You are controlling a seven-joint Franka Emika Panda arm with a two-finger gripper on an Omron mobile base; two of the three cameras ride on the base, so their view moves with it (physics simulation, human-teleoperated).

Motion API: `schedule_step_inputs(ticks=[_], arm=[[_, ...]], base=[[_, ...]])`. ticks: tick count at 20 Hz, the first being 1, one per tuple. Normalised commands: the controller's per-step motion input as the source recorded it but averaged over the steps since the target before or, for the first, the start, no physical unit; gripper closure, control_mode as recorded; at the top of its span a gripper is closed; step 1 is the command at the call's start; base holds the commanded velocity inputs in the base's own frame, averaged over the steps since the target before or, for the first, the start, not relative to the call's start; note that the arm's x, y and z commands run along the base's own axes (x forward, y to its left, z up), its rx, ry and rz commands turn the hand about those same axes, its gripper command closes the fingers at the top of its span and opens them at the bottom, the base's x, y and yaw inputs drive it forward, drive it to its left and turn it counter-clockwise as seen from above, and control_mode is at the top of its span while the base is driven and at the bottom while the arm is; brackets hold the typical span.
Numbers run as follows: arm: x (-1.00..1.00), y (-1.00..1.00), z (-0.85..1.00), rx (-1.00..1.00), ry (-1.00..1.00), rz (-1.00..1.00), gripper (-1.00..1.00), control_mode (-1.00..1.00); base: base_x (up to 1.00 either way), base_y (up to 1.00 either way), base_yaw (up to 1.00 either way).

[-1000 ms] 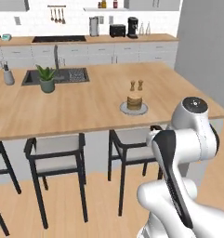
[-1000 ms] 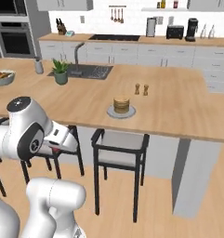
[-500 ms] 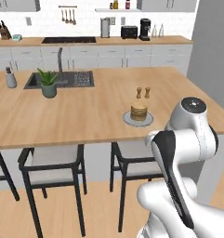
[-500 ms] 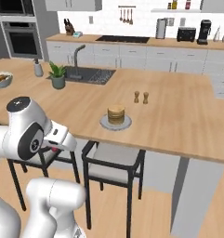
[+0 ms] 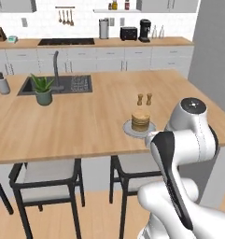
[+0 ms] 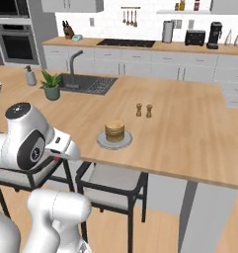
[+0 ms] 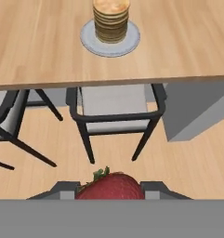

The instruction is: Take the strawberry from the fridge and place it on top of the pancake, located on the dining counter.

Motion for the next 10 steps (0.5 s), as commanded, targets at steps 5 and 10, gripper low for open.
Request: schedule_step_inputs(ticks=[5, 10], arm=[[0.00, 0.00, 0.00, 0.00, 0.00, 0.00, 1.00, 1.00], [0.00, 0.00, 0.00, 0.00, 0.00, 0.00, 1.00, 1.00]], base=[[0.21, -0.11, -0.19], [0.19, 0.00, -0.21]])
